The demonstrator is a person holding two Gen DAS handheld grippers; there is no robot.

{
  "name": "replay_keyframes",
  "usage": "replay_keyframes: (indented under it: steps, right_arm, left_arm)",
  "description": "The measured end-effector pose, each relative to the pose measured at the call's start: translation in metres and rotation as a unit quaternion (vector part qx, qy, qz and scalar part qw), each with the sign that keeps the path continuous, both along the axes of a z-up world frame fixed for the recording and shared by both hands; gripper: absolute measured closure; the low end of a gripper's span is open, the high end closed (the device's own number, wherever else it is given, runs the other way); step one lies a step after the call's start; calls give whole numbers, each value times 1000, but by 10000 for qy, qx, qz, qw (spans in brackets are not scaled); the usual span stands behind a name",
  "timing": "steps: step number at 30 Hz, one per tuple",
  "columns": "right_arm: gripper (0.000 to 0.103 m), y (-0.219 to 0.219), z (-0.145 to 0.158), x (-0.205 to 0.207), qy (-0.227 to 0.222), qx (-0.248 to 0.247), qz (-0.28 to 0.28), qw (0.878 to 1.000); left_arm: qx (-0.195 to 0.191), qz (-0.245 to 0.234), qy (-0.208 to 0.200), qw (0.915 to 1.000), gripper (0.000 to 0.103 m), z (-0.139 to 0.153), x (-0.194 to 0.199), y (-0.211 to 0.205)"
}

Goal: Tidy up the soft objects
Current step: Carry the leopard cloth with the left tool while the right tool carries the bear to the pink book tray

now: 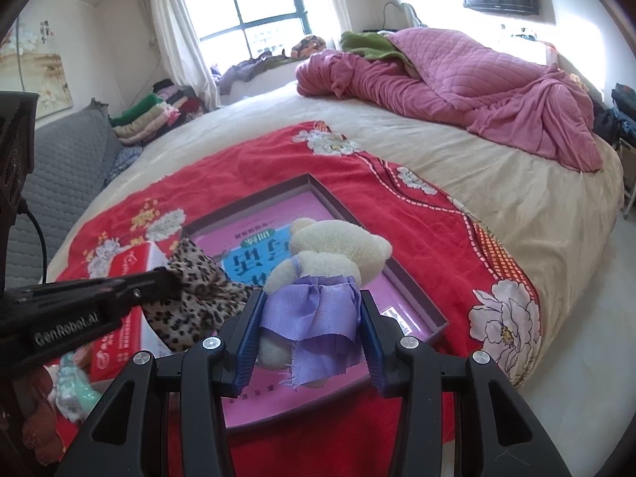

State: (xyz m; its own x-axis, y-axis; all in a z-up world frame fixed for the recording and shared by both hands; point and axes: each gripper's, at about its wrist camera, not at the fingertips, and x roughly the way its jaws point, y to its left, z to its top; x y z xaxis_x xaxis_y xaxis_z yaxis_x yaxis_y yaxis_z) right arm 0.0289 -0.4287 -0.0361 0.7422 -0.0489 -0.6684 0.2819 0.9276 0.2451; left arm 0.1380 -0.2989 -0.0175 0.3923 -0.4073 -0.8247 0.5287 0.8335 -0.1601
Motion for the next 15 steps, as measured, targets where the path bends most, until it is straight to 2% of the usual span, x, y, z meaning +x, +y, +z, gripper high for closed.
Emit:
replay_keyframes:
  steps: [7,15]
  right_arm:
    - [56,-6,-22,16,294,29,-17,9996]
    - [55,-14,-39,28,587,-33,-206,9981]
  left_arm:
    - [155,-85,289,9994,101,-22,3,-6]
    - [270,-253,509,9980,101,-34,2,-10]
